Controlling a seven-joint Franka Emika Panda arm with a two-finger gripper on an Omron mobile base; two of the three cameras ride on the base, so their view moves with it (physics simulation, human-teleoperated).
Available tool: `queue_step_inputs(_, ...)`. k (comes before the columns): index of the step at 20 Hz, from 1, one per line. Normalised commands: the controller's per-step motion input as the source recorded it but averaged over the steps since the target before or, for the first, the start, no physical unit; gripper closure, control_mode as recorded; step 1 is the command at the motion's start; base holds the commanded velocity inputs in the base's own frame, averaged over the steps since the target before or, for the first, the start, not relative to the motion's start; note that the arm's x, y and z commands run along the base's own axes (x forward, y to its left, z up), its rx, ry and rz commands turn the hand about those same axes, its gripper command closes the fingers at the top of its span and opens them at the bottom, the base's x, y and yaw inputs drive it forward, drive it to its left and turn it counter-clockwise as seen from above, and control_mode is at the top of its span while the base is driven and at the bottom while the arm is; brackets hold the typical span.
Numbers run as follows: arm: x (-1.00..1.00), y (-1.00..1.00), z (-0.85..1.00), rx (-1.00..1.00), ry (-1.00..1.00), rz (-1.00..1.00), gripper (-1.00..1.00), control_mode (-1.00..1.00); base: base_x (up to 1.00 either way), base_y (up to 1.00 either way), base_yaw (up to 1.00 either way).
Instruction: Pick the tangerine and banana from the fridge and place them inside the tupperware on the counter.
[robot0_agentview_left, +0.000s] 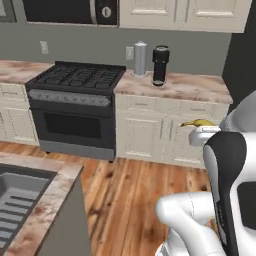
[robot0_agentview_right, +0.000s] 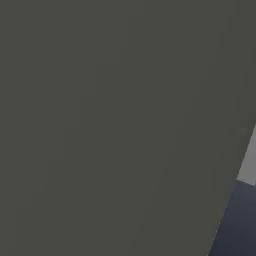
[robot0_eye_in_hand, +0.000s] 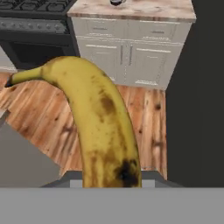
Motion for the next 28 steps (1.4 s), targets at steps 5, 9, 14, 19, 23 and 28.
queue_step_inputs(5, 0.00, 0.00, 0.00, 0.00, 0.00, 0.00, 1.00, 1.00, 1.00, -0.33, 0.83)
queue_step_inputs(9, 0.00, 0.00, 0.00, 0.00, 0.00, 0.00, 1.00, 1.00, 1.00, -0.44, 0.77)
queue_step_inputs(14, 0.00, 0.00, 0.00, 0.00, 0.00, 0.00, 1.00, 1.00, 1.00, -0.67, 0.44)
queue_step_inputs(19, 0.00, 0.00, 0.00, 0.00, 0.00, 0.00, 1.00, 1.00, 1.00, -0.73, 0.38)
queue_step_inputs(23, 0.00, 0.00, 0.00, 0.00, 0.00, 0.00, 1.00, 1.00, 1.00, -0.48, 0.56)
queue_step_inputs(28, 0.00, 0.00, 0.00, 0.00, 0.00, 0.00, 1.00, 1.00, 1.00, -0.29, 0.72)
